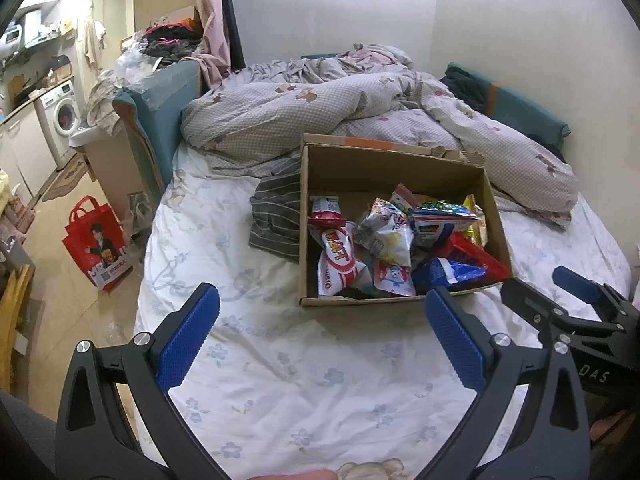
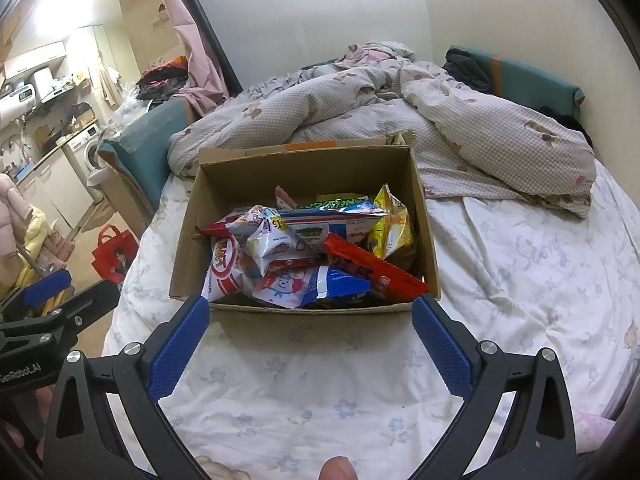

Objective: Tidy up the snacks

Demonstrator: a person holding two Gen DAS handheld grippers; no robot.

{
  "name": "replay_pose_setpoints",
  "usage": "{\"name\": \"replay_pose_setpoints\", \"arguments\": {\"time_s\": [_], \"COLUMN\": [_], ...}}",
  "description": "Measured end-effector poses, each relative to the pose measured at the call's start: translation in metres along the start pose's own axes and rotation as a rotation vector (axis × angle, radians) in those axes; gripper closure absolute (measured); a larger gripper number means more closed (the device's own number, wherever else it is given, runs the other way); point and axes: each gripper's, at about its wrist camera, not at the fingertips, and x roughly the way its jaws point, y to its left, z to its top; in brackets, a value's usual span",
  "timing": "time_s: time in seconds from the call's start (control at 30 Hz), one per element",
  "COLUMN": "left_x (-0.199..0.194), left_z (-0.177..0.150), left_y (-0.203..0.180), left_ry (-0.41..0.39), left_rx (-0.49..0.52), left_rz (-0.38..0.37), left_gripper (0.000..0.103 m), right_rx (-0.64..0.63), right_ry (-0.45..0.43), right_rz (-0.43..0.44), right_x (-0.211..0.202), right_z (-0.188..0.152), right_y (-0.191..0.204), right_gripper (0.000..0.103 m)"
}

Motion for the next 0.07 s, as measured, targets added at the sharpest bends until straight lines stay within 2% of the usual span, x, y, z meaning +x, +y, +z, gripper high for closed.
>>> {"name": "replay_pose_setpoints", "arguments": {"time_s": [0.07], "left_x": [-0.0008], "left_z": [0.0012], "left_y": [-0.0006], "left_ry": [-0.002], "left_rx": [0.002], "left_rz": [0.002], "left_gripper": [0.001], "right_rx": [0.001], "right_ry": [-0.002], "right_rz": [0.000], "right_x": [-0.0007], "right_z": [0.0000], "right_y": [-0.0007], "right_gripper": [0.000]}}
